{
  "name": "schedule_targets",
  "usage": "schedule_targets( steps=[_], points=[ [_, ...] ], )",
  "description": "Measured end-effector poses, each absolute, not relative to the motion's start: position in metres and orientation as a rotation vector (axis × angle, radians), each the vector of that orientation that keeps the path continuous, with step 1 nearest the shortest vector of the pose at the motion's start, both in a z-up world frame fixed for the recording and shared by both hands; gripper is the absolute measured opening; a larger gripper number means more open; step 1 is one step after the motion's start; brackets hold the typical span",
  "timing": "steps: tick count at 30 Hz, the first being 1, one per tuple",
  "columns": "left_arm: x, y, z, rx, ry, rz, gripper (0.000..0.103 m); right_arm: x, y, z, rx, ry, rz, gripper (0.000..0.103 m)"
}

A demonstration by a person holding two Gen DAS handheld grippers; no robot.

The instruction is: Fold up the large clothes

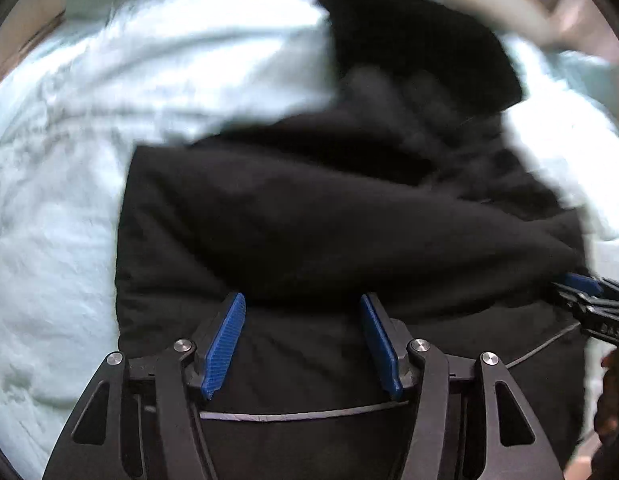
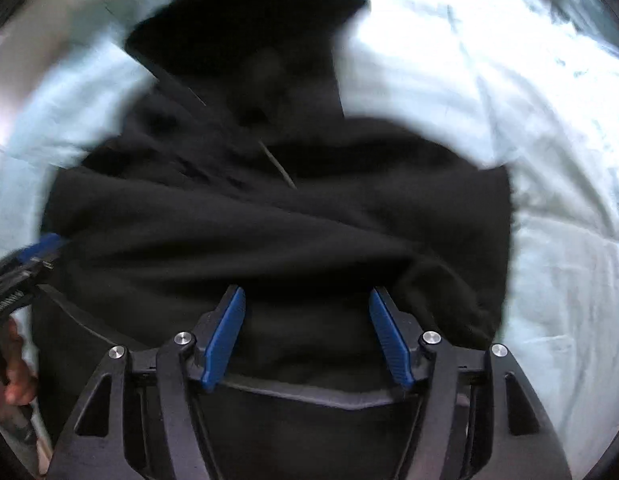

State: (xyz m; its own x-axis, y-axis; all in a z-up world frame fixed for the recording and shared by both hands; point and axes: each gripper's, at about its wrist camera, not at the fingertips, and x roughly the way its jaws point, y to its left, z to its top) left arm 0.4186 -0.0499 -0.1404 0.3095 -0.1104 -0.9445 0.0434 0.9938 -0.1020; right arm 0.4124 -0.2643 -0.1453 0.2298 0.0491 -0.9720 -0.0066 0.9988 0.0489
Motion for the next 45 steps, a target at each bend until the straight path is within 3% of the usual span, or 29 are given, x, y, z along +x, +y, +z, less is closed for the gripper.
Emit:
schedule_targets(
  steps=[5,12,17,20,24,31,37,45],
  points=[
    [0.416,-0.059,-0.127,0.029,1.243,-0.078,0.063,0.414,-0.268,-0.156,0.064,1.329,0.040,0.063],
    [0.338,-0.032,-0.071,-0.109,1.209,-0.363,0.063,0.362,-0.272,-0.096,0.028,1.235,0.102,0.063],
    [0.327,-0.026,-0.124,-0.036,1.324,-0.220,0.062,0.333,-0.291,-0.140,-0.031,1.342,0.048,0.063],
    [0.330,-0.036,-0.112,0.021,1.325,-0.211,0.063,0.342,-0.285,-0.151,-0.073,1.382,0.045,0.063],
    [0.342,-0.048,-0.070,0.031,1.254,-0.324,0.063,0.352,-0.288,-0.122,-0.050,1.391,0.089,0.064],
    [0.441,-0.047,-0.011,-0.043,1.066,-0.295,0.063,0.412,-0.310,-0.052,0.084,1.232,0.108,0.064],
    [0.541,-0.055,-0.019,-0.144,1.035,-0.236,0.063,0.509,-0.316,-0.042,0.204,1.118,0.073,0.064],
    [0.614,-0.084,-0.056,-0.087,1.055,-0.226,0.063,0.609,-0.305,-0.064,0.231,1.126,0.072,0.064]
  ],
)
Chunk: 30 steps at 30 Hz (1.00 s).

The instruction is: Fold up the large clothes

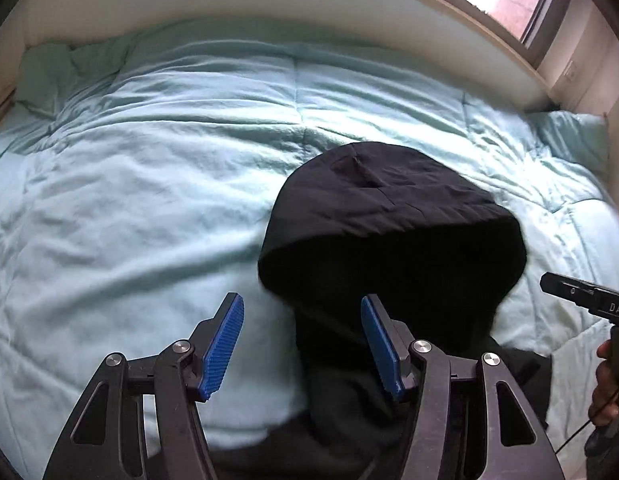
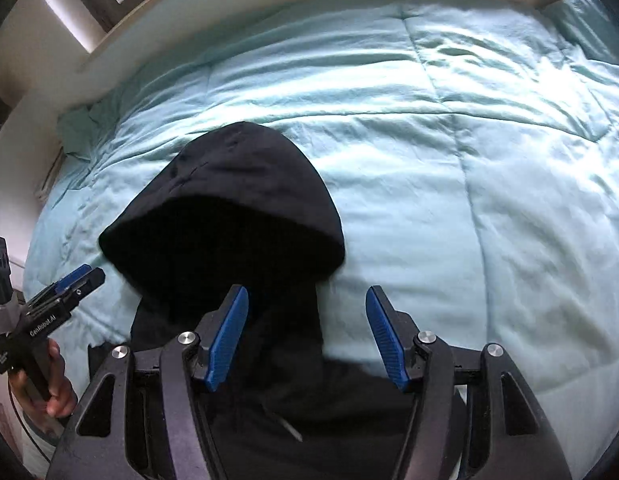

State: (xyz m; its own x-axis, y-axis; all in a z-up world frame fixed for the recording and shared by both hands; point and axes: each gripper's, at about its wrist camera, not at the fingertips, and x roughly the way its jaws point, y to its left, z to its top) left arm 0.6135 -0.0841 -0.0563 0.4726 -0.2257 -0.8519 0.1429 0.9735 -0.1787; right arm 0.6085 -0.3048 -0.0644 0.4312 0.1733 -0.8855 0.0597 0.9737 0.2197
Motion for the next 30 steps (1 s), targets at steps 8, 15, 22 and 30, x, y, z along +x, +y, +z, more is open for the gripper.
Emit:
schedule_targets(
  steps=[8,15,22,30],
  points=[
    [0.644,-0.038,-0.073,-0.354,1.041,-0.108,0.016,0.655,-0.305,-0.107,0.130,1.176,0.008,0.006],
    [0.627,-0.015,-0.106,-0.420,1.175,-0.130,0.019,0.624,-0.294,-0.097,0.036,1.092,0.049,0.005],
    [0.624,-0.035,-0.136,-0.214,1.164,-0.158,0.035,0.642,-0.290,-0.177,-0.051,1.271,0.035,0.007],
    [0.565,-0.024,-0.070,-0.140,1.028,-0.209,0.046,0.599,-0.315,-0.111,0.025,1.174,0.128,0.049]
  ],
)
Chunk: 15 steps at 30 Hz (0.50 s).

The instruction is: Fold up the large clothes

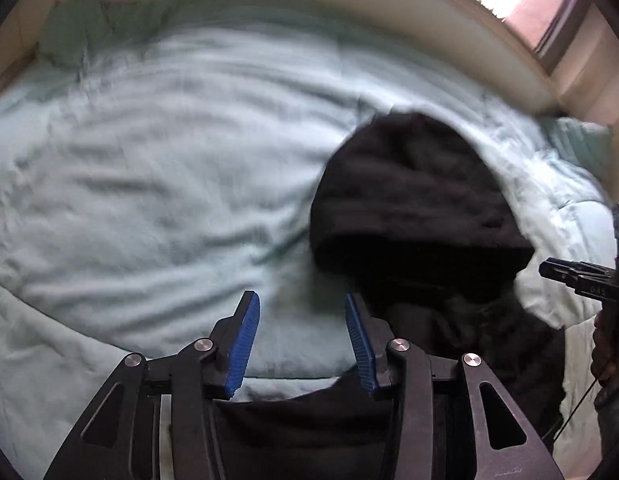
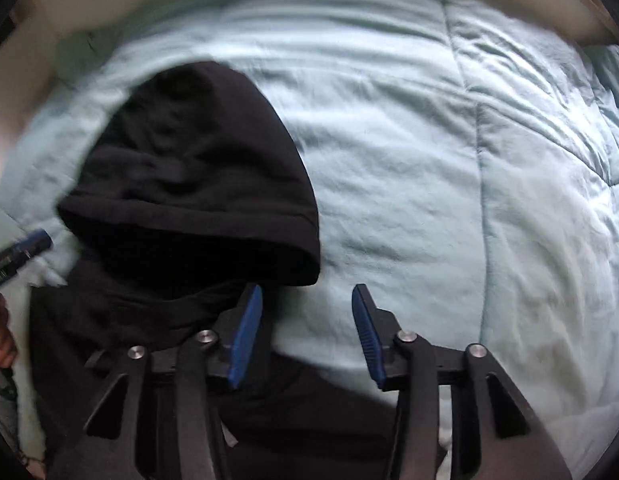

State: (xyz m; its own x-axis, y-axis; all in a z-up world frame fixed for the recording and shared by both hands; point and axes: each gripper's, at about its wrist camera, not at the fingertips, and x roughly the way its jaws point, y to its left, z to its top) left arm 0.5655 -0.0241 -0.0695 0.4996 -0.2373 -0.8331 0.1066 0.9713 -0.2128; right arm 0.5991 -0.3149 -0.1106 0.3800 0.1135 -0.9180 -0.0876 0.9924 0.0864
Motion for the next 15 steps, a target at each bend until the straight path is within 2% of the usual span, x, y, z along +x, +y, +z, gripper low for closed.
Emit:
schedule_targets(
  steps=[2,3,5,8,11,13,15],
  points=[
    [0.570,-0.034,-0.043,-0.103,0.946,-0.206,0.052,0.599,-0.314,-0.091,0.065,1.127,0.147,0.049],
    [0.577,-0.043,-0.032,-0.087,0.914,-0.230,0.060,0.600,-0.309,-0.082,0.083,1.104,0.157,0.050],
    [0.600,-0.056,-0.027,-0.094,0.905,-0.268,0.063,0.617,-0.293,-0.070,0.105,1.082,0.189,0.050],
    [0.632,-0.074,-0.062,-0.196,1.046,-0.374,0.063,0.645,-0.266,-0.088,0.075,1.112,0.212,0.050],
    [0.641,-0.087,-0.123,-0.152,1.190,-0.354,0.062,0.662,-0.248,-0.149,0.016,1.263,0.212,0.049],
    [0.638,-0.092,-0.147,-0.107,1.196,-0.345,0.063,0.663,-0.249,-0.175,0.006,1.289,0.209,0.049],
    [0.637,-0.093,-0.145,-0.102,1.185,-0.341,0.063,0.658,-0.247,-0.180,-0.016,1.260,0.211,0.049]
  ],
)
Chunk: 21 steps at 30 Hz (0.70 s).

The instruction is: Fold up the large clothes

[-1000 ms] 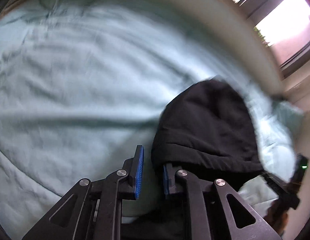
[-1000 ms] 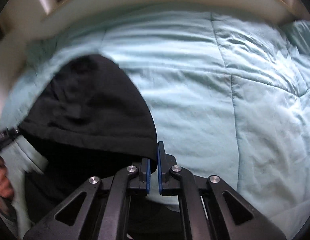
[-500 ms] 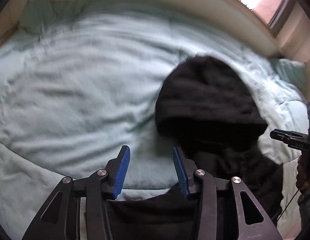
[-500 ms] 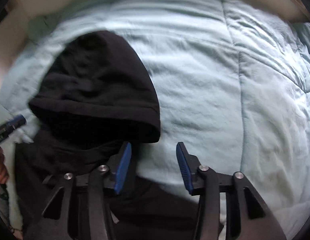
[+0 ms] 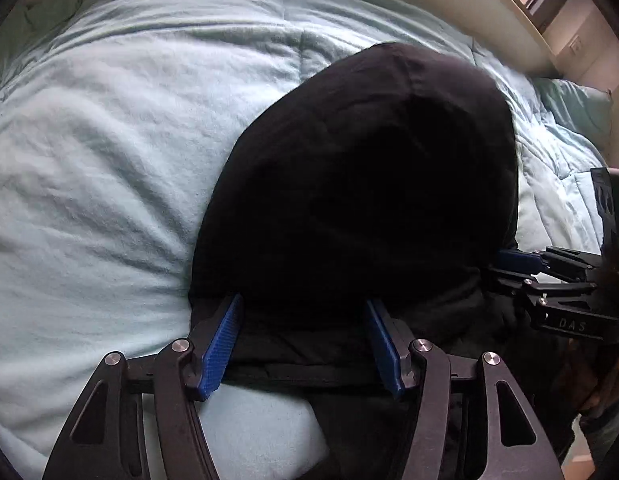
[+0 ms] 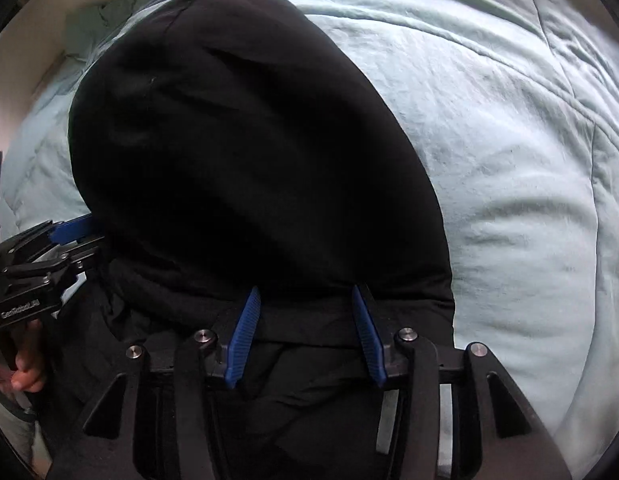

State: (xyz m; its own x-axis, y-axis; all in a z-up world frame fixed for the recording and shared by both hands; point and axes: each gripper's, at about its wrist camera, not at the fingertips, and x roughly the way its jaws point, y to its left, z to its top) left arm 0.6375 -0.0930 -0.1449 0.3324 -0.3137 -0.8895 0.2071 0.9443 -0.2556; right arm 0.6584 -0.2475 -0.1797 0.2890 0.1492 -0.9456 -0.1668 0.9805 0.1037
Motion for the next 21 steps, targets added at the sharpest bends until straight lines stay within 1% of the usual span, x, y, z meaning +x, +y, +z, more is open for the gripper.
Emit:
schedule_targets(
  steps=[4,6,9,11,13,15,17,19,21],
  points=[
    [0.635,-0.090,-0.129,-0.115,1.183,-0.355,0.063,0.658,-0.251,-0.171,-0.006,1.266,0.227,0.049],
    [0.627,-0.089,-0.106,-0.109,1.132,-0.393,0.063,0.655,-0.257,-0.159,0.023,1.260,0.239,0.049],
    [0.628,-0.084,-0.068,-0.134,1.043,-0.442,0.063,0.657,-0.265,-0.130,0.093,1.189,0.277,0.049],
    [0.639,-0.084,-0.053,-0.171,1.003,-0.454,0.063,0.664,-0.269,-0.116,0.131,1.146,0.276,0.050],
    [0.661,-0.084,-0.049,-0.211,0.990,-0.449,0.063,0.679,-0.269,-0.107,0.155,1.100,0.265,0.050],
    [0.687,-0.085,-0.061,-0.252,1.016,-0.437,0.063,0.700,-0.266,-0.107,0.188,1.083,0.242,0.050],
    [0.715,-0.085,-0.094,-0.269,1.114,-0.375,0.063,0.724,-0.264,-0.123,0.244,1.121,0.244,0.050],
    [0.728,-0.090,-0.129,-0.258,1.179,-0.332,0.062,0.735,-0.259,-0.144,0.230,1.171,0.221,0.050],
    [0.723,-0.095,-0.138,-0.206,1.148,-0.334,0.062,0.739,-0.249,-0.173,0.204,1.238,0.207,0.049]
  ],
)
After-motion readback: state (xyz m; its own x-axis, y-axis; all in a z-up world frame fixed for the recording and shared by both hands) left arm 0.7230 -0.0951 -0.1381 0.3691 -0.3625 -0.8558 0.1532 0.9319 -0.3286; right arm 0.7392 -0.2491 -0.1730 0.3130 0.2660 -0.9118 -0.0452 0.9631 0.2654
